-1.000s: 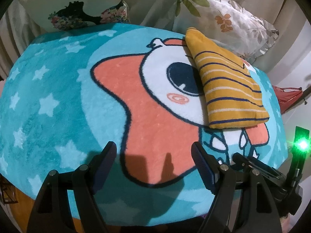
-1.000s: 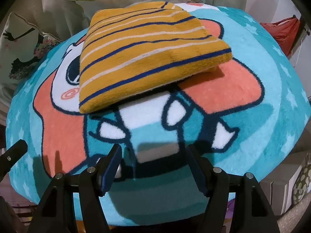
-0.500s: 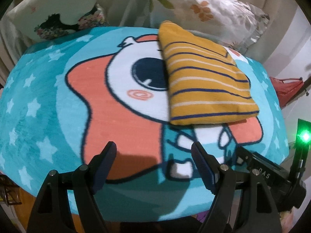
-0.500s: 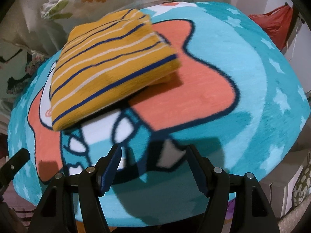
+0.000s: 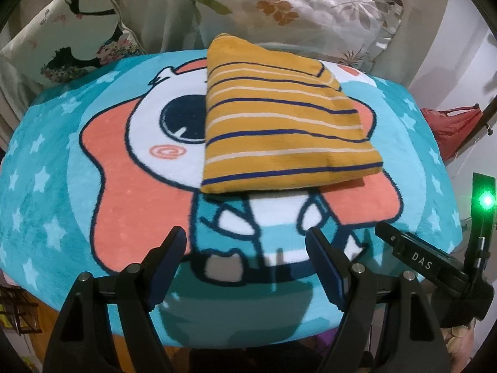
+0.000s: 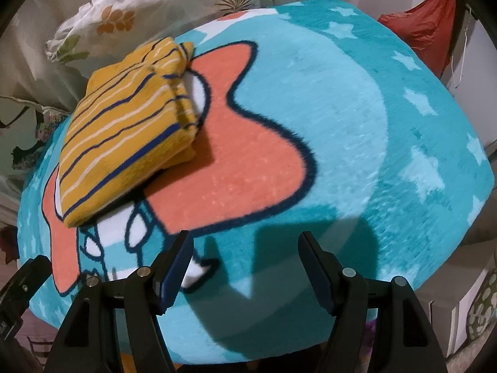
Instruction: Fold small clothes
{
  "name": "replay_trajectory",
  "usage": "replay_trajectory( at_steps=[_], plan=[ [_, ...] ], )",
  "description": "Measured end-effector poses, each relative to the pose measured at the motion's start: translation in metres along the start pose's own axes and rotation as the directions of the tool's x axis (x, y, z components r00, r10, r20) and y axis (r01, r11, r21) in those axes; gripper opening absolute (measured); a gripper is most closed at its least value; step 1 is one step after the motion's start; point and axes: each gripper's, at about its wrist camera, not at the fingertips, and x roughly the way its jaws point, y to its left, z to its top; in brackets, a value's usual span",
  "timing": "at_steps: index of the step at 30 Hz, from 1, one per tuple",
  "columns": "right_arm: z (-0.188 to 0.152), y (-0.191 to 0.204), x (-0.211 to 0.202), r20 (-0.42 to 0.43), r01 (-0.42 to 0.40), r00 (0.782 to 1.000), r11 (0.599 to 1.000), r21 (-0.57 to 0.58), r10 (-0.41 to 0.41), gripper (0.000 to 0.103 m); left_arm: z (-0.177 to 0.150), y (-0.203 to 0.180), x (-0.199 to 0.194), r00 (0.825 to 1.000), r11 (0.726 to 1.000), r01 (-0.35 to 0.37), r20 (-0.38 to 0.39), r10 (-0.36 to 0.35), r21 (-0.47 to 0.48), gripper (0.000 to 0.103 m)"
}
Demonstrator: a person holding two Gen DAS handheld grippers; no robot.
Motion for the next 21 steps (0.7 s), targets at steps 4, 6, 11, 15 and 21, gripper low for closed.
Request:
replay_trajectory(
  at_steps=[4, 6, 11, 15, 21],
  plan=[
    [0.006, -0.01, 0.001, 0.001, -0.008, 1.0, 1.0, 0.004, 0.008, 0.075, 0.0, -0.011, -0.003, 1.0, 1.0, -0.008, 0.013, 0.008, 0.004, 0.078],
    [0.008, -0.012, 0.002, 0.002, -0.011, 1.0, 1.0, 0.001, 0.011, 0.075, 0.0, -0.014, -0.003, 1.0, 1.0, -0.011, 0.015, 0.011, 0.002, 0.078],
    [0.008, -0.017, 0.002, 0.003, -0.017, 1.0, 1.0, -0.008, 0.017, 0.075, -0.001, -0.02, -0.003, 1.0, 1.0, -0.014, 0.02, 0.014, -0.007, 0.078],
    [0.007, -0.02, 0.0, 0.004, -0.017, 1.0, 1.0, -0.008, 0.017, 0.075, -0.002, -0.026, -0.005, 0.999, 1.0, -0.015, 0.028, 0.015, -0.009, 0.078],
    [0.004, -0.023, -0.003, 0.008, -0.021, 1.0, 1.0, -0.014, 0.021, 0.075, -0.006, -0.032, -0.011, 0.999, 1.0, -0.018, 0.045, 0.018, -0.012, 0.078]
  ],
)
